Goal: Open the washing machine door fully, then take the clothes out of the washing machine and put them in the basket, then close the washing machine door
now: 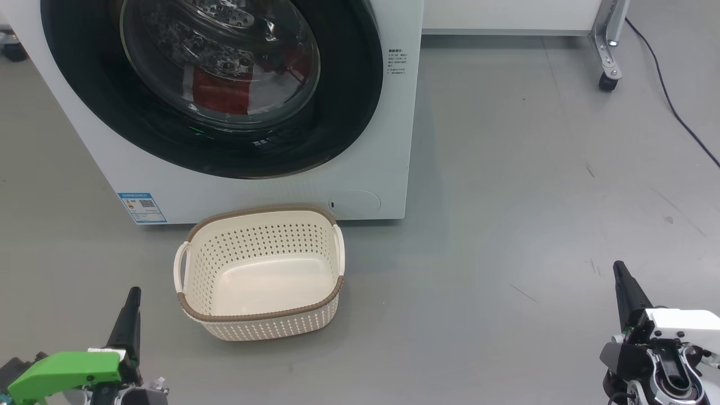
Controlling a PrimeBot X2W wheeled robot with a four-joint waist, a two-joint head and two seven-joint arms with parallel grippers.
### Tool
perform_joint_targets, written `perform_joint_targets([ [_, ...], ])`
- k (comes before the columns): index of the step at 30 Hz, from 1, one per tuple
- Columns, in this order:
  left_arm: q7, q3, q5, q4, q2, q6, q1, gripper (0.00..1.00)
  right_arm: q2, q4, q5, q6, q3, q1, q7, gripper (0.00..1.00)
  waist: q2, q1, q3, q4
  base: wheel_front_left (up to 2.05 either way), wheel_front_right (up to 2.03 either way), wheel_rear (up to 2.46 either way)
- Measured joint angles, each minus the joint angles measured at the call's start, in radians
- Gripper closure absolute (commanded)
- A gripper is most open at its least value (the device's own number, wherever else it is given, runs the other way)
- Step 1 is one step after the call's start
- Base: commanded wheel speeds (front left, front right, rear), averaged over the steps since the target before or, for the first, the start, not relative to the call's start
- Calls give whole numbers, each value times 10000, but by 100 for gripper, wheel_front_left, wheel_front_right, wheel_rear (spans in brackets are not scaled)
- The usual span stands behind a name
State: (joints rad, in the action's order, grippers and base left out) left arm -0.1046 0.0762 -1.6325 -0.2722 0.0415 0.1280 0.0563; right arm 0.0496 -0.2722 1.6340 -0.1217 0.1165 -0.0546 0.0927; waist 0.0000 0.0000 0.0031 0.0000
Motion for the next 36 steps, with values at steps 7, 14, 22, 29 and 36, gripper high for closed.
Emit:
perform_joint_targets([
  [7, 0, 2, 0, 0, 0, 0, 0, 100, 0, 0, 0, 0, 2, 0, 2, 100, 0, 0, 0, 0, 0, 0, 0],
  [14, 0, 2, 0, 0, 0, 0, 0, 100, 0, 0, 0, 0, 4, 0, 2, 100, 0, 0, 0, 0, 0, 0, 0],
  [22, 4, -27, -19, -136, -25, 0, -66, 0, -52, -123, 2, 10, 4, 68, 0, 0, 0, 0, -1, 0, 0, 0, 0],
  [29, 100, -134, -29, -424, -196, 0, -402, 0, -234, -382, 0, 10, 10, 471, -54, 0, 0, 0, -8, -2, 0, 0, 0],
  [36, 320, -272, -25, -360, -196, 0, -402, 0, -228, -230, -238, 10, 33, 472, -293, 0, 0, 0, -32, 2, 0, 0, 0],
])
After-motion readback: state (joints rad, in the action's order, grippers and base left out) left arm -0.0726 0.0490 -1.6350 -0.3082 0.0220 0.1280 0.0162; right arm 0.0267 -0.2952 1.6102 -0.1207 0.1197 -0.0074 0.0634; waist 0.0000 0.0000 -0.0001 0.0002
